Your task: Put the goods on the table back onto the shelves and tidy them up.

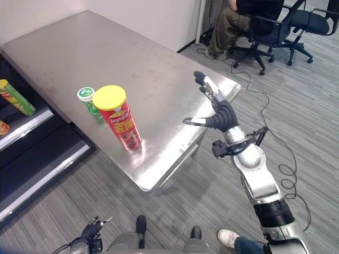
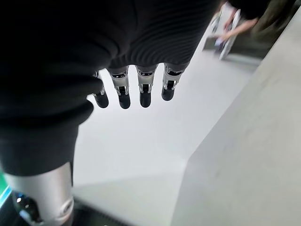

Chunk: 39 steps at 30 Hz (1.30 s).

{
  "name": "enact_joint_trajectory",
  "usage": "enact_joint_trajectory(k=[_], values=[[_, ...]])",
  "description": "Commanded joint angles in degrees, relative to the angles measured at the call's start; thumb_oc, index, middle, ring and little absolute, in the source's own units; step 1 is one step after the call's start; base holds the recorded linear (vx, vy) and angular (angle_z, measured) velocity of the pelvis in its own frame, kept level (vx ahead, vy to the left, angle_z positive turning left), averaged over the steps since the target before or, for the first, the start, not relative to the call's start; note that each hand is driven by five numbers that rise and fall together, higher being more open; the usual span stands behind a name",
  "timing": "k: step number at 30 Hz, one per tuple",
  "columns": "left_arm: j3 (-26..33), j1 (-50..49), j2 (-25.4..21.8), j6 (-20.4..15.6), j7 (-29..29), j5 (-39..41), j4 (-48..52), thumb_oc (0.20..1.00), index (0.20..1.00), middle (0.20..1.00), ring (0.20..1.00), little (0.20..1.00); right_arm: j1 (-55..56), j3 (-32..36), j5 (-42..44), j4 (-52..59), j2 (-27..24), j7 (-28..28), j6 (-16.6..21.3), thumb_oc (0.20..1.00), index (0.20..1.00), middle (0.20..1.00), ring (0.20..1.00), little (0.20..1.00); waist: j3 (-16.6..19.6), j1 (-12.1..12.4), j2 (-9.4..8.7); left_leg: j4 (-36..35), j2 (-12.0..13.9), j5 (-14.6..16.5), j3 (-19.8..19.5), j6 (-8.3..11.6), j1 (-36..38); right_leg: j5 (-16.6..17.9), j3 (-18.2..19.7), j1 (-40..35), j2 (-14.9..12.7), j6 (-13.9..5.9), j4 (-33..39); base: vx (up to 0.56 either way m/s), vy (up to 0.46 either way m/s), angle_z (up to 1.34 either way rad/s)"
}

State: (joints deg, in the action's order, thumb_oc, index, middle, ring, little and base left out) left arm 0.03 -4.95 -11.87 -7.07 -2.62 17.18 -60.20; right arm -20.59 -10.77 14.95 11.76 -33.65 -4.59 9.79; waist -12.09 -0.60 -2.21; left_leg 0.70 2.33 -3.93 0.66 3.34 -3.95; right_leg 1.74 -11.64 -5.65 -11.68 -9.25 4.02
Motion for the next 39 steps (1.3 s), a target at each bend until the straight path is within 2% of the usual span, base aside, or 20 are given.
enact_joint_trajectory(k=[1,7,10,18,24,30,34,39], values=[[-0.42,1.46,-2.91,-1.45,-0.37,0.61,-2.08,1.000,1.000,1.000,1.000,1.000,-9.90,-5.07,3.76,0.01,-1.44,-1.57,1.18,1.000,1.000,1.000,1.000,1.000,1.71,2.49,-1.57,8.34,0.80,12.43,0.42,0.53,-1.37,-5.94,-3.24,1.78,-4.26,-1.81,-5.40,0.00,0.000,0.00],[-1.03,1.51,-3.08,-1.45,-0.36,1.18,-2.55,1.000,1.000,1.000,1.000,1.000,-17.78,-12.29,7.59,-3.94,-4.03,-3.53,-0.04,1.000,1.000,1.000,1.000,1.000,1.77,3.52,-1.78,7.91,0.68,11.99,-0.18,1.06,-1.19,-5.92,-4.78,0.96,-4.47,-1.82,-5.43,0.01,-0.012,0.05],[-1.57,1.51,-3.28,-1.39,-0.12,1.25,-2.97,1.000,1.000,1.000,1.000,1.000,-20.64,-16.51,11.53,-3.96,-5.92,-6.34,-0.99,1.000,1.000,1.000,1.000,1.000,1.96,3.84,-1.97,7.76,0.82,11.80,-0.50,1.46,-1.23,-6.15,-5.71,0.44,-4.56,-1.85,-5.53,0.03,-0.023,0.23],[-2.52,1.58,-2.98,-1.60,-0.36,1.64,-2.99,1.000,1.000,1.000,1.000,1.000,-24.34,-21.42,12.64,-5.95,-6.87,-7.29,-1.57,1.000,1.000,1.000,1.000,1.000,2.09,4.03,-2.10,7.53,1.14,11.59,-0.83,1.90,-0.99,-6.34,-6.84,-0.09,-4.65,-1.84,-5.76,0.01,-0.011,0.11],[-2.37,1.60,-2.77,-1.68,-0.87,2.28,-2.64,1.000,1.000,1.000,1.000,1.000,-24.03,-20.20,11.83,-5.46,-7.25,-5.69,-1.05,1.000,1.000,1.000,1.000,1.000,2.21,3.90,-2.12,7.25,1.33,11.52,-0.87,1.90,-0.83,-6.38,-6.92,-0.09,-4.59,-1.87,-5.80,0.00,0.000,0.00],[-1.68,1.70,-2.92,-1.84,-1.24,1.66,-3.30,1.000,1.000,1.000,1.000,1.000,-23.63,-16.54,9.96,-0.88,-9.73,-4.16,0.99,1.000,1.000,1.000,1.000,1.000,2.37,3.36,-2.16,7.26,1.56,11.64,-0.64,1.94,-0.66,-6.56,-6.69,-0.06,-4.50,-1.95,-5.82,0.00,0.000,0.00],[-1.31,1.74,-2.93,-1.95,-1.78,0.69,-3.26,1.000,1.000,1.000,1.000,1.000,-23.84,-11.13,3.70,4.07,-12.79,0.19,3.88,1.000,1.000,1.000,1.000,1.000,3.02,2.67,-2.02,7.28,1.86,11.92,-0.41,1.95,-0.24,-6.80,-6.42,-0.19,-4.43,-1.98,-5.73,0.01,-0.001,0.00],[-1.28,2.06,-2.97,-1.91,-2.62,-0.32,-2.79,1.000,1.000,1.000,1.000,1.000,-23.68,-6.32,-2.64,5.14,-13.29,5.14,4.64,1.000,1.000,1.000,1.000,1.000,3.33,2.26,-1.90,7.28,2.05,12.25,-0.15,1.86,0.21,-6.95,-6.07,-0.43,-4.23,-1.89,-5.52,0.00,0.000,0.00]])
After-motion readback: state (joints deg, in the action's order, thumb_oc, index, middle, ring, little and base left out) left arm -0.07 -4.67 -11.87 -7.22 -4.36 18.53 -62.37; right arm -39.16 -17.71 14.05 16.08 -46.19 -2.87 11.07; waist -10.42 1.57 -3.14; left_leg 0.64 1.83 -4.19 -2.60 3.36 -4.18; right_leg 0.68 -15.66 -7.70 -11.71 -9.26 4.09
